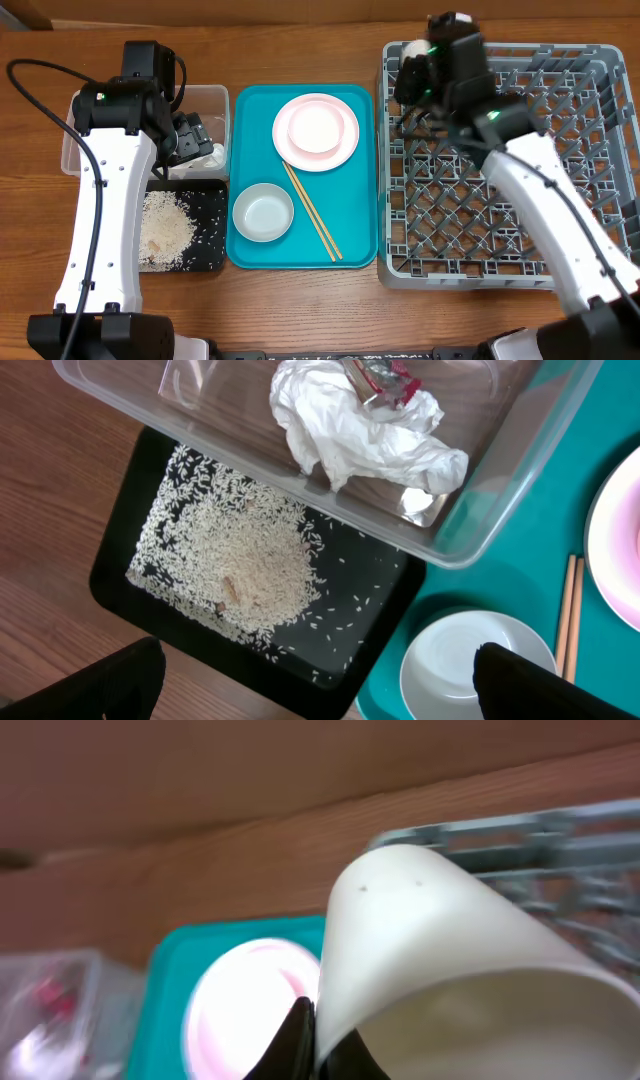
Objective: Sort waste into correct bins and load items into the dishwasher
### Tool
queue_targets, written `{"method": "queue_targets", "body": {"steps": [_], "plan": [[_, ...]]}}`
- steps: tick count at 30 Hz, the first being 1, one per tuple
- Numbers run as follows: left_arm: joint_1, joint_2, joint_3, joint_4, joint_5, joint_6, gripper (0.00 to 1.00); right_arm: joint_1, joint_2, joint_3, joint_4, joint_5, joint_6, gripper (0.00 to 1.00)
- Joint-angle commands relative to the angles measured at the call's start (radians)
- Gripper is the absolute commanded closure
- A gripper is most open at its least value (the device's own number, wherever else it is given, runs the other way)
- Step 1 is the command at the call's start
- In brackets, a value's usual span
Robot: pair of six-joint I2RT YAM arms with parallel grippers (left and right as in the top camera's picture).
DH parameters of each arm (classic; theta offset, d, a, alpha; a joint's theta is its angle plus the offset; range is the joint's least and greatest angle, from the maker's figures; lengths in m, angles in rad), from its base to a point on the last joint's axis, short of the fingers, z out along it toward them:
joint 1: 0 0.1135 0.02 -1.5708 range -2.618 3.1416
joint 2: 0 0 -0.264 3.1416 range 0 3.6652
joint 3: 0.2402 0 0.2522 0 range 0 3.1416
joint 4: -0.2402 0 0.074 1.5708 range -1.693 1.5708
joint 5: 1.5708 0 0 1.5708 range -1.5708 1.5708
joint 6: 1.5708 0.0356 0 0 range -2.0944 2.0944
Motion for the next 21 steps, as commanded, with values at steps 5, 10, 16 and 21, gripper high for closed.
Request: {"method": "queue_targets", "body": {"steps": [5,10,16,21], "plan": [[0.002,-0.004,0.011,0.002,-0.013,-0.004,0.0,-0.204,0.102,-0.029,0.024,-0.901,-0.355,0.96],[0.002,-0.004,0.011,0.002,-0.013,-0.004,0.0,-0.238,0.186,-0.029,0.021,-1.012,-0.465,0.96],[0.002,-0.004,0.011,0.002,-0.013,-0.004,0.0,-0.241,0.298,-0.029,0.053,-1.023,-0.533,0.96],[0.002,-0.004,0.011,0.002,-0.013,-0.004,0.0,-0.264,0.381,-0.029,0.049,-1.023,-0.537,0.96]]}}
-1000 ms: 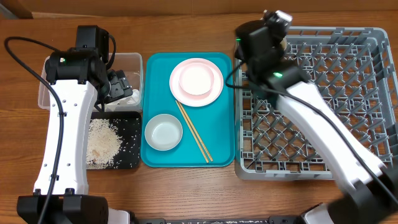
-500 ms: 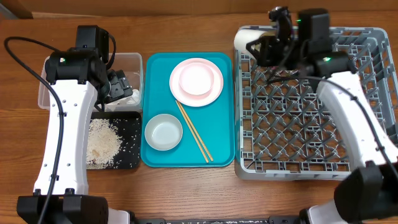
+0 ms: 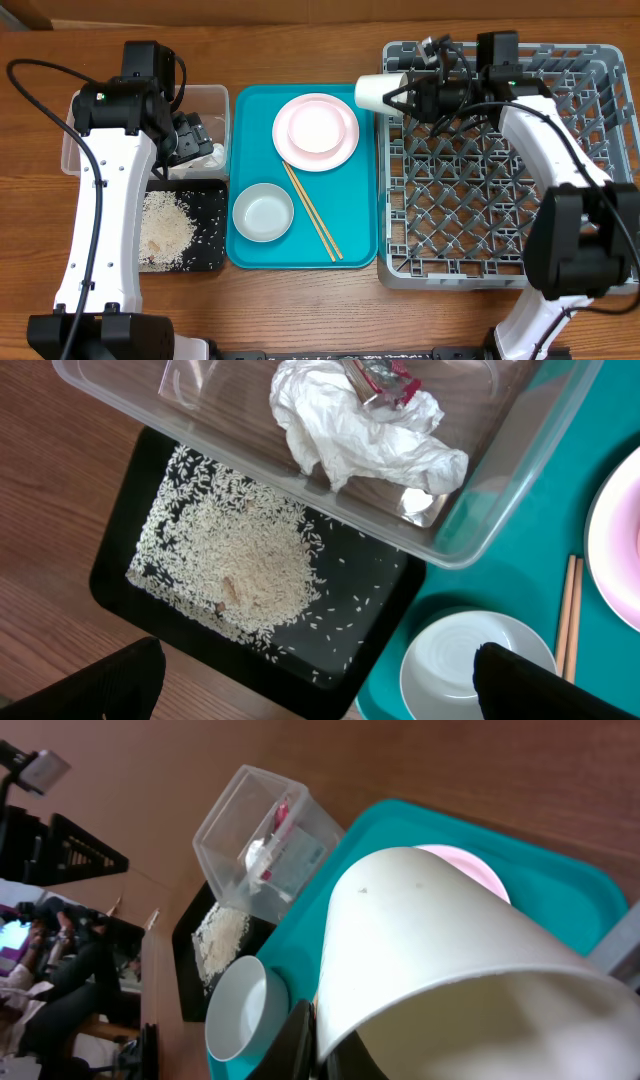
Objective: Sort waste into correct bins and load items into the dishwasher
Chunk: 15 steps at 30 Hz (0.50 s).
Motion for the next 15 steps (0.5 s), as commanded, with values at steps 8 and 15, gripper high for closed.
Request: {"method": "queue_targets", "body": {"steps": [8,15], "plan": [[0.002,-0.004,0.011,0.001,-0.014,-0.003,0.0,-0.105,0.096,-0.004,-0.209,-0.034,-0.195,0.96],[0.002,-0.004,0.011,0.001,-0.014,-0.003,0.0,-0.193,0.096,-0.004,-0.377,0.039,-0.276,0.73]]}}
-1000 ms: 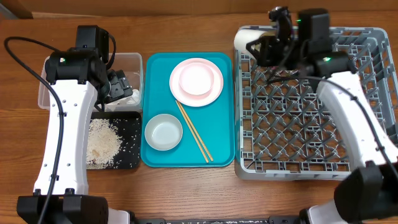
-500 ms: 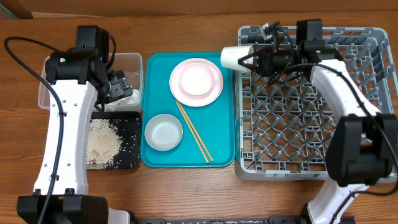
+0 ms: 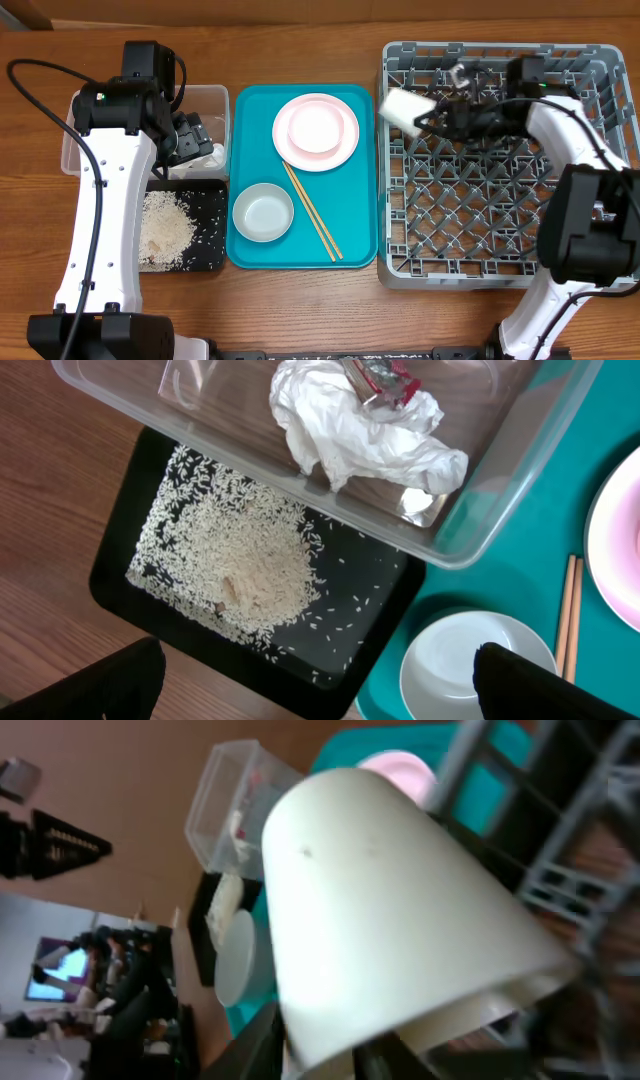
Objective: Sort waste into correct bins and load items into the dishwasher
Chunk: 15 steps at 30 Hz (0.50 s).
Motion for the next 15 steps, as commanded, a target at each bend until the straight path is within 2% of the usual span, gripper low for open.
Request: {"method": "queue_targets", "body": {"steps": [1,3,6,15], "plan": [[0.002,-0.004,0.011,0.001,-0.014,-0.003,0.0,-0.039,0.018,-0.005,-0.047,0.09,-0.078,0.74],[0.002,-0.004,0.011,0.001,-0.014,-0.003,0.0,-0.059,0.017,-0.003,-0.079,0.067,-0.085,0.89],[0.002,-0.004,0.011,0.001,-0.014,-0.003,0.0,-0.075,0.017,-0.003,-0.094,0.052,-0.088,0.96],[0.002,-0.004,0.011,0.001,-0.014,-0.003,0.0,-0.079,0.017,-0.003,-0.101,-0.008,-0.087,0.96]]}}
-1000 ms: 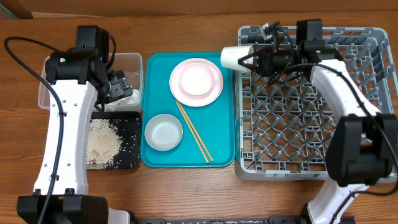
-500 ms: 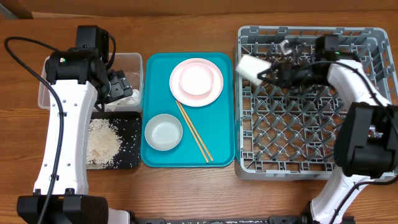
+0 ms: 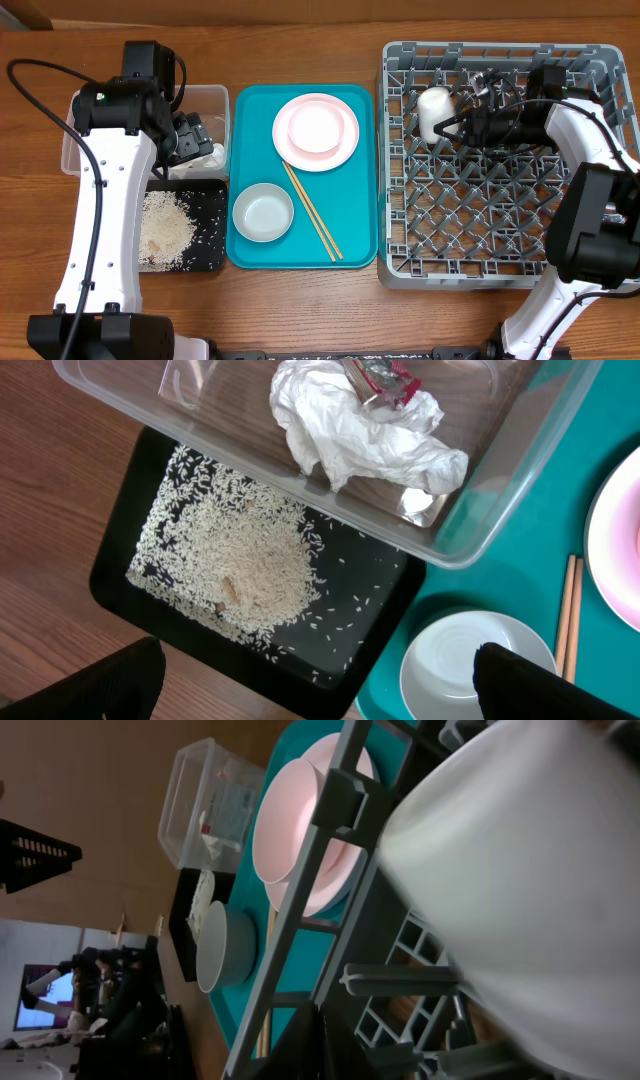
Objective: Sort waste into correct bins and load items into the dishwasher
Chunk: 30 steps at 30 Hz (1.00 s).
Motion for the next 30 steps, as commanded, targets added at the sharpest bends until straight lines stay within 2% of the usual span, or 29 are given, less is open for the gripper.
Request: {"method": "queue_targets", "body": {"steps": [1,5,10,13,18,22,25,27,30], "plan": [[0.002,-0.004,0.011,0.001,-0.014,-0.004,0.0,-0.004,0.012,0.0,-0.008,-0.06,-0.014,0.96],[0.002,-0.004,0.011,0.001,-0.013,-0.004,0.0,-0.004,0.01,0.002,-0.05,-0.079,0.003,0.92],[0.002,-0.004,0.011,0.004,-0.013,-0.004,0.0,0.002,-0.038,0.002,-0.102,-0.061,0.005,0.92],[0.003,-0.004,0.01,0.005,-0.013,-0.004,0.0,0.021,-0.097,0.002,-0.093,0.023,0.075,0.92],[0.001,-0.004,0.01,0.005,-0.013,-0.004,0.0,0.092,-0.209,0.002,-0.033,0.383,0.325,0.92],[0.003,-0.004,0.01,0.006,-0.014,-0.003,0.0,0.19,-0.27,0.002,-0.006,0.6,0.427,0.92],[0.002,-0.004,0.01,0.005,-0.013,-0.004,0.0,0.284,-0.285,0.002,0.031,0.863,0.547,0.91],[0.002,-0.004,0.01,0.005,-0.014,-0.004,0.0,0.328,-0.282,0.001,0.048,0.945,0.582,0.91],[0.002,-0.004,0.01,0.005,-0.013,-0.004,0.0,0.385,-0.282,0.001,0.095,0.964,0.582,0.92]]}}
